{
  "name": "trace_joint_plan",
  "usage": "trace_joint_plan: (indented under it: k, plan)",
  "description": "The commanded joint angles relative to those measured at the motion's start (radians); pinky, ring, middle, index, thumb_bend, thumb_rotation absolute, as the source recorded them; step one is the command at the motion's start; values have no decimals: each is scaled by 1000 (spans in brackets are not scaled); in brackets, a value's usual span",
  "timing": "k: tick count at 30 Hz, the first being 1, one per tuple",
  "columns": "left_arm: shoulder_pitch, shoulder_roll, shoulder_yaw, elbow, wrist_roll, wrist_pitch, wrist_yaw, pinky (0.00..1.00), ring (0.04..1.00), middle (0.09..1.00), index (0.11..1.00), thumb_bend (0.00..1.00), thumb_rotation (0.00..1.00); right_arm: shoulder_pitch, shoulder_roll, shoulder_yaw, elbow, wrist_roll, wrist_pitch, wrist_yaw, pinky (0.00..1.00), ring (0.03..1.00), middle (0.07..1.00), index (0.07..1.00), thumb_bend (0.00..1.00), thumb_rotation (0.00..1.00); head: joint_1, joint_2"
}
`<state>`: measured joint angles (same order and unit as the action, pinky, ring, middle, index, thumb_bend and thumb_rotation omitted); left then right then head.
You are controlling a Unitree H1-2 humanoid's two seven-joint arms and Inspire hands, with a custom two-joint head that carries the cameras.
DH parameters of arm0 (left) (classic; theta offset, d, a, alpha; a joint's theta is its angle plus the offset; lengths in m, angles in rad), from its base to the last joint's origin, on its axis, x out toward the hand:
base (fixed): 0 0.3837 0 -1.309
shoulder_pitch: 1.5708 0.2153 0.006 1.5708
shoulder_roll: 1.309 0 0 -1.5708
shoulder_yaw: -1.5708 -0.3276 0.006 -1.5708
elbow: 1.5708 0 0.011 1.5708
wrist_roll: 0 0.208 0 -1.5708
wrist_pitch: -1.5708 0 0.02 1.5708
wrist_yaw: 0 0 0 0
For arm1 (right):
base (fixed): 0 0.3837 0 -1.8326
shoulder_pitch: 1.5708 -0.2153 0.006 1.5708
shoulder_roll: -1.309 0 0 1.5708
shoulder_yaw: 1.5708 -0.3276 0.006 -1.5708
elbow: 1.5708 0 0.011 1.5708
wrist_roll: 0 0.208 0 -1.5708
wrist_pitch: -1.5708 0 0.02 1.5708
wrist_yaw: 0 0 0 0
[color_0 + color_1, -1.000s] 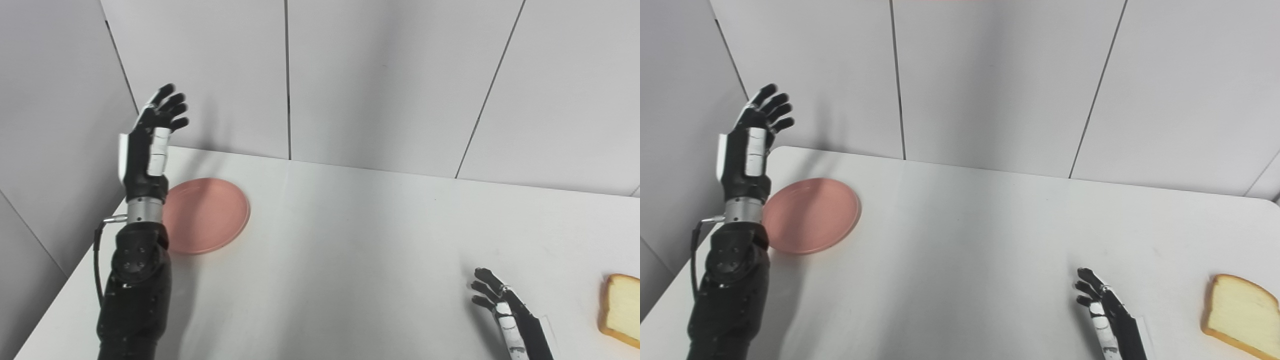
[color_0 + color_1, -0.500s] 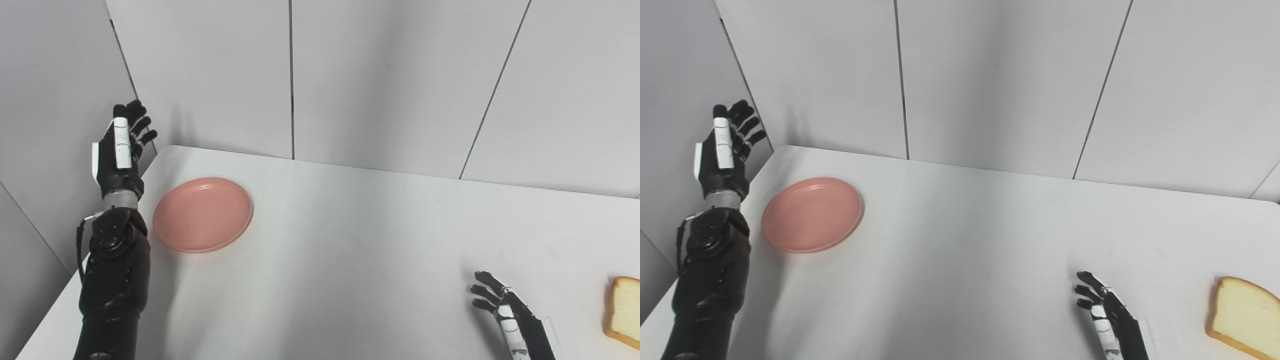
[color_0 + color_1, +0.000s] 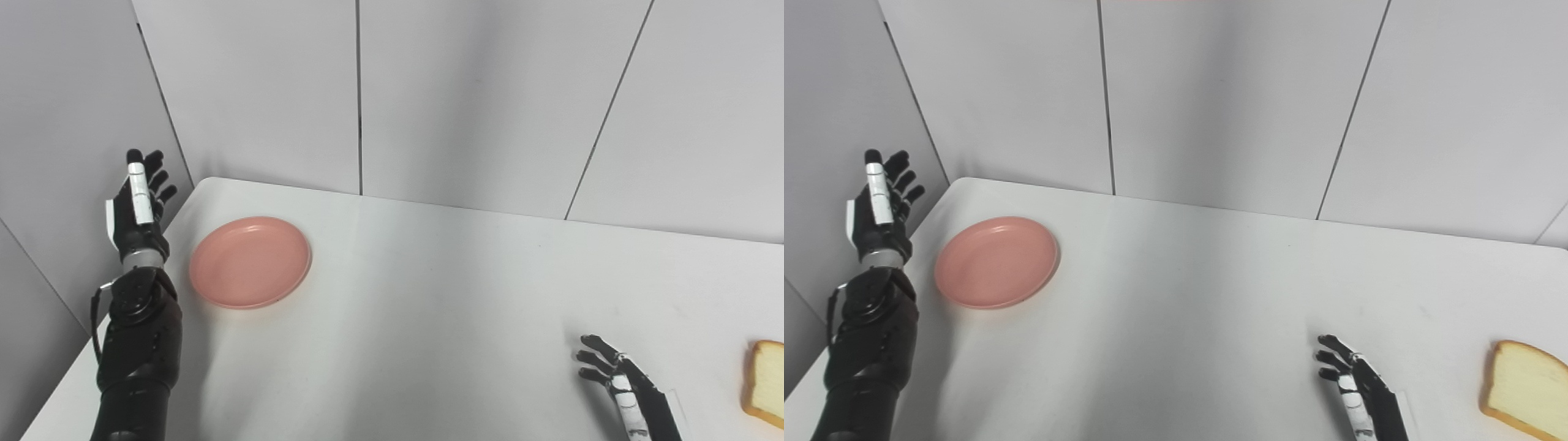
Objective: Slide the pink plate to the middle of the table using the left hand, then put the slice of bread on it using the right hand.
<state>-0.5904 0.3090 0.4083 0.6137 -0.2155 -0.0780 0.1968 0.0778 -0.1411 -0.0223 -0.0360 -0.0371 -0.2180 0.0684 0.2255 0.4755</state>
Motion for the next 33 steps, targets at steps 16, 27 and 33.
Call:
trace_joint_plan:
  k: [16,27,33]
  plan:
    - [-3,22,-40,179,-13,-161,-76,711,804,798,732,884,846,36,-1,11,-28,-16,34,-1,740,779,825,778,752,1000,-18,20]
    - [72,-30,-110,20,-12,-122,-157,763,835,835,804,788,874,36,5,18,-45,-25,40,-7,723,769,832,779,718,1000,-29,25]
    - [89,-61,-127,-22,-19,-85,-164,750,815,805,803,835,846,41,6,26,-62,-34,48,-11,721,766,832,779,724,1000,-39,33]
